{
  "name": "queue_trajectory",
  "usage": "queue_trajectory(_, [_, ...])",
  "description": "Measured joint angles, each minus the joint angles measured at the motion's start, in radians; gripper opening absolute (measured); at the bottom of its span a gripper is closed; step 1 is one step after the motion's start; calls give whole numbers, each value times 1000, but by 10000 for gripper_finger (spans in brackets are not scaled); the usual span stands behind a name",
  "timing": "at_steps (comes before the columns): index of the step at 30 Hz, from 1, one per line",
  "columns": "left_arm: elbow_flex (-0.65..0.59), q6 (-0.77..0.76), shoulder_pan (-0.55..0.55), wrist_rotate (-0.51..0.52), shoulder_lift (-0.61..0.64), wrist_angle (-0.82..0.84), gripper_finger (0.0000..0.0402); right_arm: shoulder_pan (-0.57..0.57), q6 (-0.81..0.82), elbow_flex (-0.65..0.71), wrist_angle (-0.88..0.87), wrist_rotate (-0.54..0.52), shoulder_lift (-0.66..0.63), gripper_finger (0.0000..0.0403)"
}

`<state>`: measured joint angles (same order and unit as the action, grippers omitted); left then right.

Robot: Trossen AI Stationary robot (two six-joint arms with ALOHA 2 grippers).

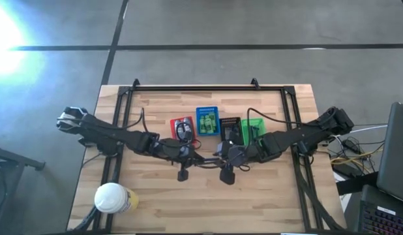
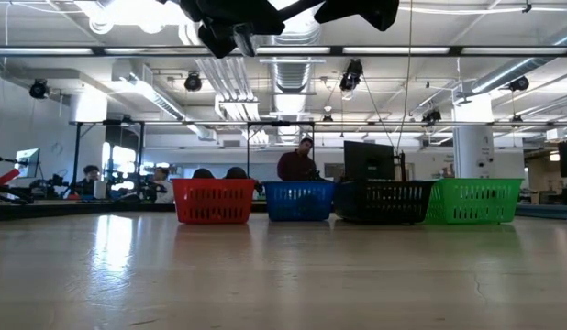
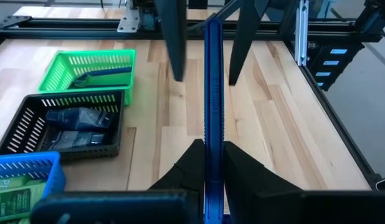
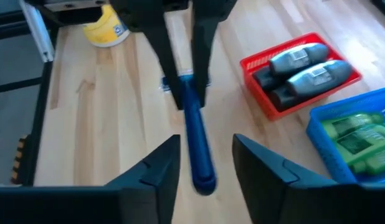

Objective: Pick & Place Travel size toiletries
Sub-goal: Put the blue razor into the green bin

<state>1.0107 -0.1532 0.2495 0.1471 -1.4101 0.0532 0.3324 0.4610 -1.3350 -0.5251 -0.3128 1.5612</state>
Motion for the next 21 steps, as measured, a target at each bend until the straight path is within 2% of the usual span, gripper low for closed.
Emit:
queue_trajectory(12, [0, 3, -1, -3, -29, -4, 36, -6, 53, 0, 0, 43, 0, 28])
queue_trajectory(18, [-2, 3, -2, -3, -31, -17, 38, -14, 79, 0, -18, 60, 0, 29])
queue_trajectory(21, [-2, 1, -1, -1, -31, -27, 55, -19, 82, 0, -18, 59, -1, 29])
